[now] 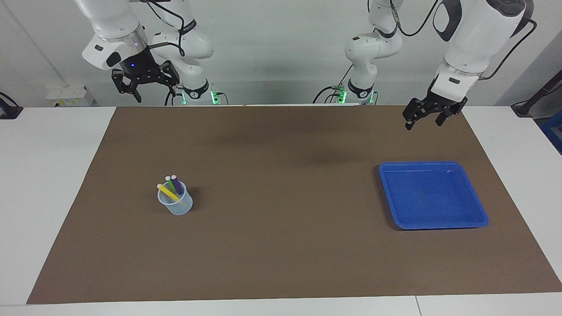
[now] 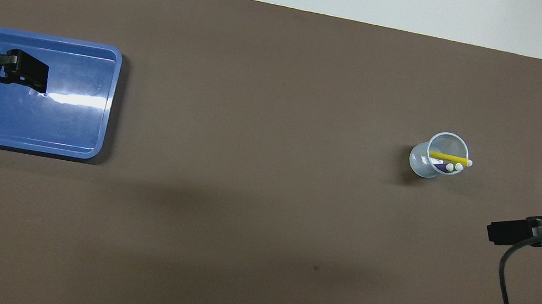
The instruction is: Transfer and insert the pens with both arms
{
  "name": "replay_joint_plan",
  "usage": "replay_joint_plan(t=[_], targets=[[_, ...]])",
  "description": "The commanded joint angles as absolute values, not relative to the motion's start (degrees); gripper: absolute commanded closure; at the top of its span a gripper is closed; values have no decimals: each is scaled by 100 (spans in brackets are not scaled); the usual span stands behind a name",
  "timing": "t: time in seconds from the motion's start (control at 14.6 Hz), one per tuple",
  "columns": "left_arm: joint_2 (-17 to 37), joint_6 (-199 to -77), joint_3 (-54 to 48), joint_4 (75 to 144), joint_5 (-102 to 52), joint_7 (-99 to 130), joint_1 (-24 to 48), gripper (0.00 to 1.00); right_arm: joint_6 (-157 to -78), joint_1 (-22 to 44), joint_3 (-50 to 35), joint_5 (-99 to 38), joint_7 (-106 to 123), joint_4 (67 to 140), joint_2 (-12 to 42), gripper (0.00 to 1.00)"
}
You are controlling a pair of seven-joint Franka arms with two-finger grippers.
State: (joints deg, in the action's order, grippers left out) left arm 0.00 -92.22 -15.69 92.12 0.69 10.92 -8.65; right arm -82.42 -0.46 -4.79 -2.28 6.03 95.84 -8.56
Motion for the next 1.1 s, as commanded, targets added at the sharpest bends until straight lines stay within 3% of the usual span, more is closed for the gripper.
replay_joint_plan(t=[0.0,0.34,1.03], targets=[[-176,-9202,-1556,9387,105,1011,-896,0,-8200,132,-202,-193,554,9633,-949,0],[-176,-9202,-1556,9387,105,1011,-896,0,-8236,482,130,-272,545,9633,-906,0],[-176,-9202,-1556,9387,105,1011,-888,0,-8235,510,114,-264,615,9685,-949,0]])
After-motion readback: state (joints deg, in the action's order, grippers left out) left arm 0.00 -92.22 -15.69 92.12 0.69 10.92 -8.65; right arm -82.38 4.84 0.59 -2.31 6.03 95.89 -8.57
